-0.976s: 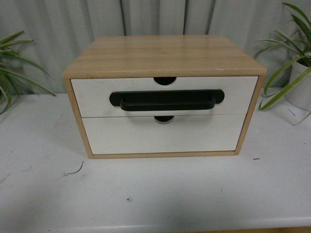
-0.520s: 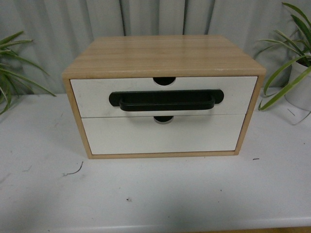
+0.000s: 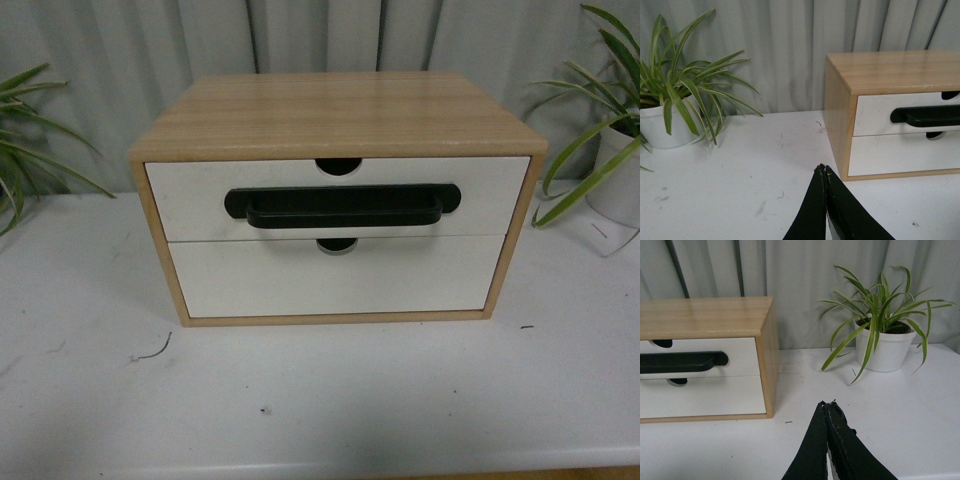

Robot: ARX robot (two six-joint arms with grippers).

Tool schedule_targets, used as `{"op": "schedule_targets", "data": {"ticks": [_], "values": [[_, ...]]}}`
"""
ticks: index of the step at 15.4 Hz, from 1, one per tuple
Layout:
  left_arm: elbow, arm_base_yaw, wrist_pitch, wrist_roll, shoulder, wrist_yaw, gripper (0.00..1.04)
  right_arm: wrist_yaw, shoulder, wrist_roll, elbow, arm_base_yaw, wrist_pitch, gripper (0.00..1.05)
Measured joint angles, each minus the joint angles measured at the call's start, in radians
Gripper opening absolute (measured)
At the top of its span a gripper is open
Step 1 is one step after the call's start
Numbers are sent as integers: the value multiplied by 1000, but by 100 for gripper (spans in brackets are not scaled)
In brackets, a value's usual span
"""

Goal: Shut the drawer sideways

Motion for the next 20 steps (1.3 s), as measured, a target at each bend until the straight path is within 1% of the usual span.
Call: {"op": "schedule_targets", "data": {"ticks": [8, 10, 12, 14, 15, 16, 20], "values": [[0, 0, 3, -1, 0, 0, 2, 0, 0, 0, 0, 0, 0, 2], [0, 0, 3, -2, 0, 0, 25, 0, 0, 0, 0, 0, 0, 26], [0, 0, 3, -2, 0, 0, 50, 0, 0, 0, 0, 0, 0, 49], [0, 0, 3, -2, 0, 0, 97, 0, 0, 0, 0, 0, 0, 97], [0, 0, 3, -1, 0, 0, 100, 0, 0, 0, 0, 0, 0, 100], [0, 0, 3, -2, 0, 0, 97, 0, 0, 0, 0, 0, 0, 97], [0, 0, 3, -2, 0, 0, 98, 0, 0, 0, 0, 0, 0, 98]]}}
